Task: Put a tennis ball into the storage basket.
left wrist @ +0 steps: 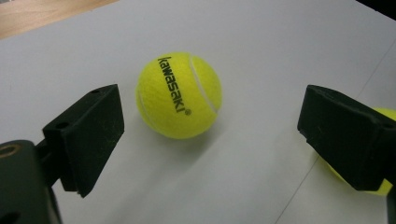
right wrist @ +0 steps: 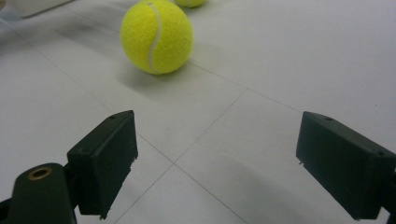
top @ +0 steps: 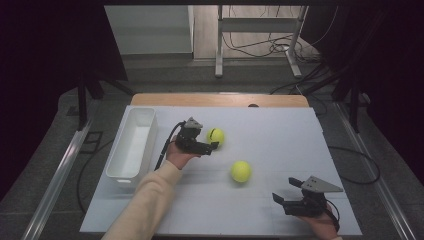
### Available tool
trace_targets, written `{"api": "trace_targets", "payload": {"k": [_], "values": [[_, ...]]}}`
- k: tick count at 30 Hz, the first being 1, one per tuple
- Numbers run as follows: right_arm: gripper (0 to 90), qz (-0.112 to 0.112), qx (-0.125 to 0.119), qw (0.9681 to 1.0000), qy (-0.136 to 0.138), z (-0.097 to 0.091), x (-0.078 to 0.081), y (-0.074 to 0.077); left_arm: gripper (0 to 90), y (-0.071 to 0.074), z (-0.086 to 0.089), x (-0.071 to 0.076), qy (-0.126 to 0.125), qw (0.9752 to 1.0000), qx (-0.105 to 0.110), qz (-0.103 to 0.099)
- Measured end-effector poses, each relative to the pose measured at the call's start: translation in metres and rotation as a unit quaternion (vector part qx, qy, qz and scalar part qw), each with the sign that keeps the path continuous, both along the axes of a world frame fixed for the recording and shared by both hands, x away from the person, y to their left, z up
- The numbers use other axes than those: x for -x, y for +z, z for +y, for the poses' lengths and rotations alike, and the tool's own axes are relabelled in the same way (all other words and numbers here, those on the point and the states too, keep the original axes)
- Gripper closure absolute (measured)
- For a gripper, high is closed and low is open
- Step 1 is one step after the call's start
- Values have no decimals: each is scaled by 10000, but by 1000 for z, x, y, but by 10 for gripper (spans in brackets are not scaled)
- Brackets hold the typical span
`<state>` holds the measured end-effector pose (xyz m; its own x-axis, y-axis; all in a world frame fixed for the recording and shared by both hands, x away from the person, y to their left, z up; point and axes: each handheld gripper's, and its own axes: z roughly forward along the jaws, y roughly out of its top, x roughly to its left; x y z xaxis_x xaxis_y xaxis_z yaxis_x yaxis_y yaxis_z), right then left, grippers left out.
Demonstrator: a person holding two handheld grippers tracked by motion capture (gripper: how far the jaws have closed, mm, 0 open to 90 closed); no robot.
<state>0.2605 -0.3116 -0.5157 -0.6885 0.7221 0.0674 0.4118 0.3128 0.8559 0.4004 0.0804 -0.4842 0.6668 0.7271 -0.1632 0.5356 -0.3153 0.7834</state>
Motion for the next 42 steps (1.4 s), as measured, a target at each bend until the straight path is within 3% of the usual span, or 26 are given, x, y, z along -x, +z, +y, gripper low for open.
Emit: {"api": "trace_targets", "payload": {"k": [20, 42], "values": [[131, 3, 24, 10000, 19, 1, 0, 0, 80, -12, -10, -17, 117, 9997, -133, 152], [131, 9, 4, 10000, 16, 0, -1, 0, 81, -30, -20, -40, 165, 9995, -132, 252]]}}
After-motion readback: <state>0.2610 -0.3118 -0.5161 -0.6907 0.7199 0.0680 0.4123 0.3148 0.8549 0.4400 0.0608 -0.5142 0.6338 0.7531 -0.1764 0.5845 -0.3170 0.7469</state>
